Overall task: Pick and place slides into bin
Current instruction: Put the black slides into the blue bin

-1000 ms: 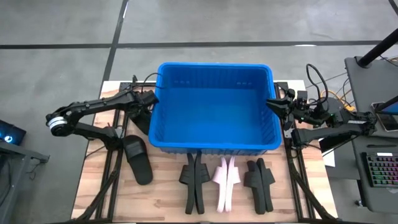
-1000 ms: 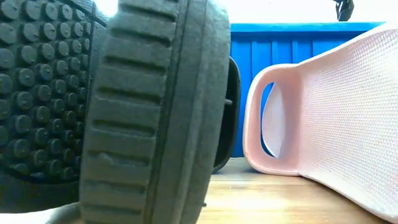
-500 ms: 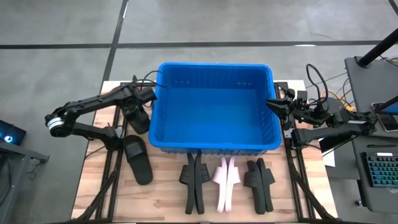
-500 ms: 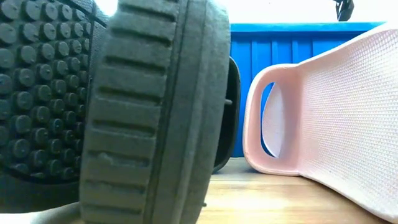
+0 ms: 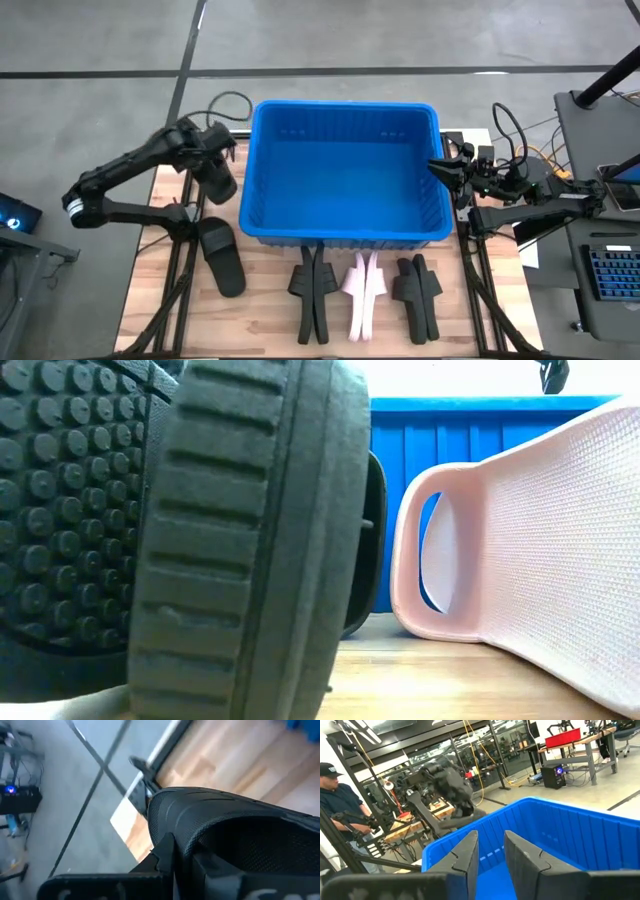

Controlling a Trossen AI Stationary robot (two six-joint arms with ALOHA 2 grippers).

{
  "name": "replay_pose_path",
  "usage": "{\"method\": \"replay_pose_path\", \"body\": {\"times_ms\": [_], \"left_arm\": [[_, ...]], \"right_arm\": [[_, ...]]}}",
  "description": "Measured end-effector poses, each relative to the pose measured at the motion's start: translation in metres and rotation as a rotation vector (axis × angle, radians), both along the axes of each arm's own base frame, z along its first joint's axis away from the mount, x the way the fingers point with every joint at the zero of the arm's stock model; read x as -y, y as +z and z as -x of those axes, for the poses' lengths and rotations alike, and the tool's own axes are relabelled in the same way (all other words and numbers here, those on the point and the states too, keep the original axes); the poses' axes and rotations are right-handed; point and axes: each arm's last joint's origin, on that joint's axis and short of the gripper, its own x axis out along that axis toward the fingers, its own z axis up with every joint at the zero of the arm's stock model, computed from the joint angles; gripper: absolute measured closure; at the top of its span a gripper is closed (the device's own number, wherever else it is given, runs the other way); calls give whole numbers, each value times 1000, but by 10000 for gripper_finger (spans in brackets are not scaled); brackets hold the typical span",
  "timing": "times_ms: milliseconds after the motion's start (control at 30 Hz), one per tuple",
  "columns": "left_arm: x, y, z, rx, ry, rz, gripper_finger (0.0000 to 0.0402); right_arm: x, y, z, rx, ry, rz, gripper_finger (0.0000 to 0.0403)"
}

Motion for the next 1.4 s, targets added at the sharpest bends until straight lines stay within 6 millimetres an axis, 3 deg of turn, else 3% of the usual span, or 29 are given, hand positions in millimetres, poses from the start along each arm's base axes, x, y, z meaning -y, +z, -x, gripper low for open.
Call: {"method": "replay_pose_path", "body": {"times_ms": [333, 467, 600, 767, 1033, 1167, 1400], "left_arm": [[16, 75, 12, 384, -202, -227, 400], [14, 96, 1, 577, -327, -290, 400], [6, 104, -19, 640, -379, -342, 400], [-6, 98, -54, 590, -433, -320, 400], [-21, 75, -127, 432, -469, -304, 400], [-22, 63, -147, 284, -459, -367, 400], [-20, 38, -174, 223, -528, -357, 400]], "right_arm": [[0, 0, 0, 0, 0, 0, 330], [0, 0, 0, 1, -1, 0, 335], [0, 0, 0, 1, -1, 0, 332], [0, 0, 0, 1, -1, 0, 331], [0, 0, 0, 0, -1, 0, 331], [0, 0, 0, 0, -1, 0, 326], [0, 0, 0, -2, -1, 1, 333]]}}
